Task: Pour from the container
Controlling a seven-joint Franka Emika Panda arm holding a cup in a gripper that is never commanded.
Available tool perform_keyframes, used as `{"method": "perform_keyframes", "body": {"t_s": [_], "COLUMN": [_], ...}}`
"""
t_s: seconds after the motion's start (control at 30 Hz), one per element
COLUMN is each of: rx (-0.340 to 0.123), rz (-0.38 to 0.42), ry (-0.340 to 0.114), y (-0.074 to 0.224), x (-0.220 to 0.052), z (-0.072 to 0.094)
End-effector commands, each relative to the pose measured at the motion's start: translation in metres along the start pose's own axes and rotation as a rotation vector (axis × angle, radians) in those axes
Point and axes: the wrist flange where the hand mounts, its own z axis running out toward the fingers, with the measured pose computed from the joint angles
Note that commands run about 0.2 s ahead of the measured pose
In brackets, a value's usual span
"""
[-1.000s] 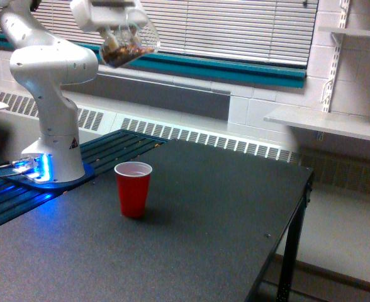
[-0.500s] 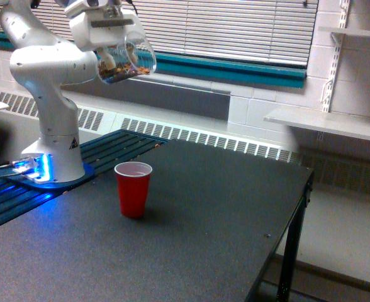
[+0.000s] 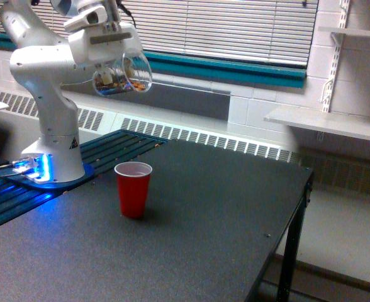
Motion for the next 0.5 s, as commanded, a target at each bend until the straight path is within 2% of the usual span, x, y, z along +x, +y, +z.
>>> {"method": "perform_keyframes", "body": {"t_s": [0.03,0.5], "rx": [-0.041,-0.083], "rz": [-0.012,-0.005], "ry": [-0.059,-0.119], "y": [0.012,0.022], "x": [-0.01,-0.012], "z": [0.022,0.036]}}
